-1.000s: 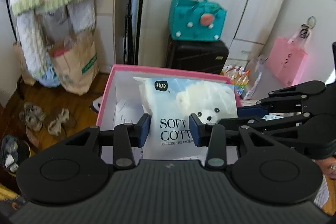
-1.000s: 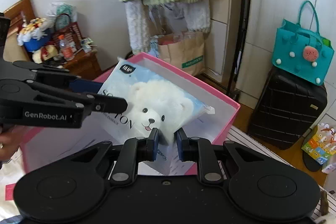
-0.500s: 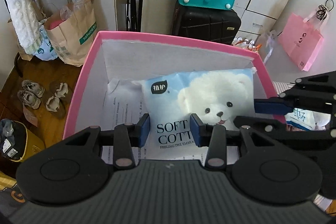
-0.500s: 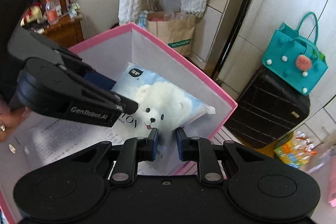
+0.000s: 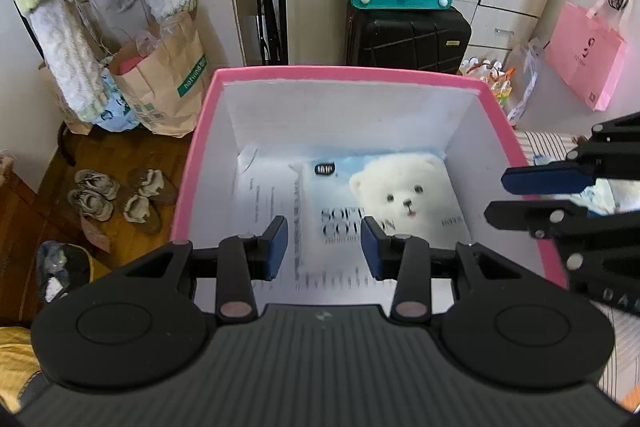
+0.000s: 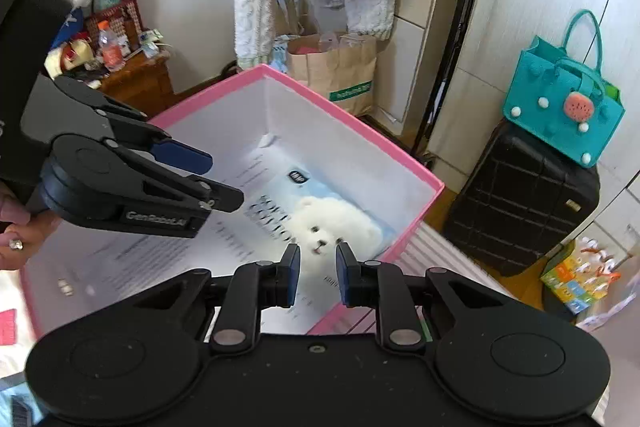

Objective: Organize soft objects
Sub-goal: 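Lower the bag into the pink box and open the left tool, then move the left tool back over the table toward the lilac plush, then close the left tool on the lilac plush toy and lift it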

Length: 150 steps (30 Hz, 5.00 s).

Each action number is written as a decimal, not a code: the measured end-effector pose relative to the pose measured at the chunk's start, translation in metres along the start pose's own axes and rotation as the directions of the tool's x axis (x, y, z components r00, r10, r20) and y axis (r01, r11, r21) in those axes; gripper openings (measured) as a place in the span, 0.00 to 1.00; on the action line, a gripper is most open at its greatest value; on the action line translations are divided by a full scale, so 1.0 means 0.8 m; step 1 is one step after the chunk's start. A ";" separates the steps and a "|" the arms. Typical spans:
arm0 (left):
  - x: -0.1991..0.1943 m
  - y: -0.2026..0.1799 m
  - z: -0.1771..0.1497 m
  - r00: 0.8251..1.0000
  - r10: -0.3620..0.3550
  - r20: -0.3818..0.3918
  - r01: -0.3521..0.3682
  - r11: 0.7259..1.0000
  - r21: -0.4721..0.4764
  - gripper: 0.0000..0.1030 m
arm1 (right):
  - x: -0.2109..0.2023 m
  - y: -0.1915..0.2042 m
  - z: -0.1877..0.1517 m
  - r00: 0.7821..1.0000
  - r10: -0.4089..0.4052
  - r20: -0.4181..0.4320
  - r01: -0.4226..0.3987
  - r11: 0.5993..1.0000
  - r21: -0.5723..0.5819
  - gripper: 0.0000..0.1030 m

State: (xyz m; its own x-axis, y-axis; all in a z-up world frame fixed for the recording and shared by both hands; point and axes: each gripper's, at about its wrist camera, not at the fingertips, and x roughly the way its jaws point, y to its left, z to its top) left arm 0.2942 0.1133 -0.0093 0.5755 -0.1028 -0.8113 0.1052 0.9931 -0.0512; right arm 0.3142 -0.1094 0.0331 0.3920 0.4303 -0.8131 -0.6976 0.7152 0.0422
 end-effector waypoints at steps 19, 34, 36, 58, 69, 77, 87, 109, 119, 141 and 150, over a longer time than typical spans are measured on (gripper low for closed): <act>-0.171 -0.061 -0.054 0.999 0.040 0.030 -0.044 0.987 0.157 0.51 | -0.139 0.004 -0.059 0.997 0.020 0.074 -0.024 0.998 0.054 0.26; -0.252 -0.132 -0.105 0.998 0.001 0.058 -0.019 0.952 0.307 0.68 | -0.221 0.004 -0.137 0.995 0.007 0.104 -0.014 0.998 0.062 0.34; -0.258 -0.140 -0.117 0.998 -0.009 0.064 -0.013 0.943 0.333 0.69 | -0.226 0.005 -0.152 0.995 0.009 0.099 -0.014 0.998 0.059 0.35; -0.226 -0.217 -0.200 0.996 -0.087 -0.006 0.080 0.875 0.478 0.76 | -0.225 -0.012 -0.313 0.997 -0.018 0.081 0.007 0.991 0.131 0.56; -0.204 -0.253 -0.219 0.968 -0.241 0.063 0.180 0.849 0.496 0.79 | -0.195 -0.059 -0.351 0.995 -0.023 0.100 0.003 0.980 0.198 0.61; -0.151 -0.268 -0.215 0.956 -0.270 0.115 0.195 0.878 0.438 0.79 | -0.170 -0.092 -0.363 0.987 -0.090 0.131 0.061 0.975 0.214 0.63; -0.082 -0.289 -0.211 0.939 -0.288 0.186 0.208 0.910 0.358 0.79 | -0.142 -0.130 -0.355 0.978 -0.105 0.182 0.067 0.976 0.206 0.66; 0.009 -0.324 -0.197 0.927 -0.230 0.297 0.162 0.958 0.237 0.75 | -0.095 -0.164 -0.334 0.960 -0.017 0.280 -0.024 0.989 0.144 0.70; 0.021 -0.321 -0.198 0.911 -0.300 0.282 0.253 0.949 0.189 0.43 | -0.076 -0.162 -0.329 0.970 0.020 0.241 -0.061 0.984 0.165 0.57; -0.016 -0.288 -0.207 0.883 -0.416 0.217 0.404 0.910 0.096 0.28 | -0.124 -0.126 -0.331 0.987 0.050 0.150 -0.091 0.955 0.284 0.47; -0.048 -0.275 -0.212 0.886 -0.446 0.129 0.432 0.893 0.127 0.28 | -0.144 -0.094 -0.326 0.993 0.100 0.067 -0.116 0.946 0.303 0.51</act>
State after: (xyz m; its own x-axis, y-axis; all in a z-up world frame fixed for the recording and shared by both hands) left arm 0.1116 -0.0918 -0.0655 0.5671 -0.5415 -0.6206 0.4453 0.8355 -0.3221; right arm 0.1654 -0.3561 -0.0279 0.3598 0.5356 -0.7640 -0.5233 0.7938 0.3100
